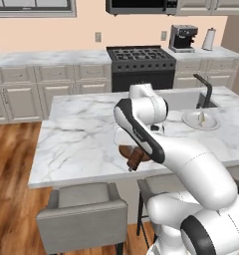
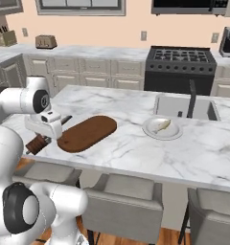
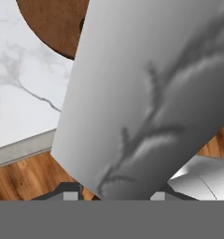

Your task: Pick up the knife from the drawer and place it on the cutting board. Then place the meat from the plate to the cutting board.

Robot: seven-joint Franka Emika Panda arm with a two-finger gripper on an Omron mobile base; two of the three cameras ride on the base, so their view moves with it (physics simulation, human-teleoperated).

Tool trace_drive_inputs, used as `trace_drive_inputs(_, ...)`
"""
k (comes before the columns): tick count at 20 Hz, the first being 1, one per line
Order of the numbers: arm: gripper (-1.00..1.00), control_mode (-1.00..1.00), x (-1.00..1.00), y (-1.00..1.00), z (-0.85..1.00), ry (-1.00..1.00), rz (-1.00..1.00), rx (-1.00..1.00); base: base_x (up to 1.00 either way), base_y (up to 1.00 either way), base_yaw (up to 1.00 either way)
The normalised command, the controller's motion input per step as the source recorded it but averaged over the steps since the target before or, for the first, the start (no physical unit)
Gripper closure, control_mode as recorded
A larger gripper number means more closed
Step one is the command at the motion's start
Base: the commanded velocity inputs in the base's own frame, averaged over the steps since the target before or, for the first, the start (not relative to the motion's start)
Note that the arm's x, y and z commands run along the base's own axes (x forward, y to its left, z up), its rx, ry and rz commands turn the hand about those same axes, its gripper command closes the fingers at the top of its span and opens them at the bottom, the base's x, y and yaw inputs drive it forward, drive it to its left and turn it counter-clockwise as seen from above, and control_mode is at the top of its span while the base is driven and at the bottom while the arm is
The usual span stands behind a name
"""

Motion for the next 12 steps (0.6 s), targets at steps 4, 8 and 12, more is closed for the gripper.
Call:
trace_drive_inputs(4,1.00,1.00,0.00,0.00,0.00,0.00,0.00,0.00,0.94,-0.56,0.00)
trace_drive_inputs(8,1.00,1.00,0.00,0.00,0.00,0.00,0.00,0.00,0.88,-0.55,0.01)
trace_drive_inputs(12,1.00,1.00,0.00,0.00,0.00,0.00,0.00,0.00,0.44,-0.59,0.38)
